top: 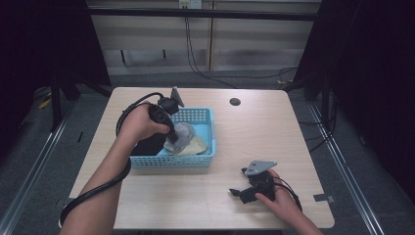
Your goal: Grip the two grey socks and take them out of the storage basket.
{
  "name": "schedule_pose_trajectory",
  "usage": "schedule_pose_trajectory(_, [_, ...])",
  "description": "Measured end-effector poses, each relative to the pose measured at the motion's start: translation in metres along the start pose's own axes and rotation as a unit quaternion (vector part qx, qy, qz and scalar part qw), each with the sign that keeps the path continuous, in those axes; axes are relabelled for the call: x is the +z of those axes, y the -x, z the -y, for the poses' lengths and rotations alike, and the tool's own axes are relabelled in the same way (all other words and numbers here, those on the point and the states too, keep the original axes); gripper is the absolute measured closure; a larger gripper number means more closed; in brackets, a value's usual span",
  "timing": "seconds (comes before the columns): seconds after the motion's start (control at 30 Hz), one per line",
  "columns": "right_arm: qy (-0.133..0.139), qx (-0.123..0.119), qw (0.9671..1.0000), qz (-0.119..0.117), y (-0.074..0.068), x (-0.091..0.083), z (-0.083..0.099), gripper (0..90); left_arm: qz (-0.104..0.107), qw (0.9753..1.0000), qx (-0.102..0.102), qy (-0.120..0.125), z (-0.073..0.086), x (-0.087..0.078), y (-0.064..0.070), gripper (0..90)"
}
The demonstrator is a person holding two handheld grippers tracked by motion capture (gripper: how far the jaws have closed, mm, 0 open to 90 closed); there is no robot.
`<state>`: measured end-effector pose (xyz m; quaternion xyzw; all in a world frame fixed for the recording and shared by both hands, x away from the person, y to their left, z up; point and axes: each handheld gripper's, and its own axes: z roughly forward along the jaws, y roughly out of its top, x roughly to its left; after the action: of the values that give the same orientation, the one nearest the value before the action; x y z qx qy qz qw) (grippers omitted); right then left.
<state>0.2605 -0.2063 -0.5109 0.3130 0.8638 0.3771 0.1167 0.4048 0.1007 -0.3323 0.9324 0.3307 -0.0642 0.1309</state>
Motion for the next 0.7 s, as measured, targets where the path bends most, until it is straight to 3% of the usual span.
schedule_pose_trajectory(0.4, [-0.001,0.0,1.0,0.0,0.0,0.0,0.0,11.8,0.006,0.9987,0.05,0.003,0.009,-0.007,0.033,77.6])
schedule_pose_trajectory(0.5, [-0.001,0.0,1.0,0.0,0.0,0.0,0.0,11.7,0.015,0.9975,0.069,-0.003,0.012,-0.003,0.045,77.6])
schedule_pose_trajectory(0.7, [-0.001,0.0,1.0,0.001,0.0,0.0,0.0,11.7,0.027,0.9965,0.079,-0.001,0.016,0.007,0.056,77.6])
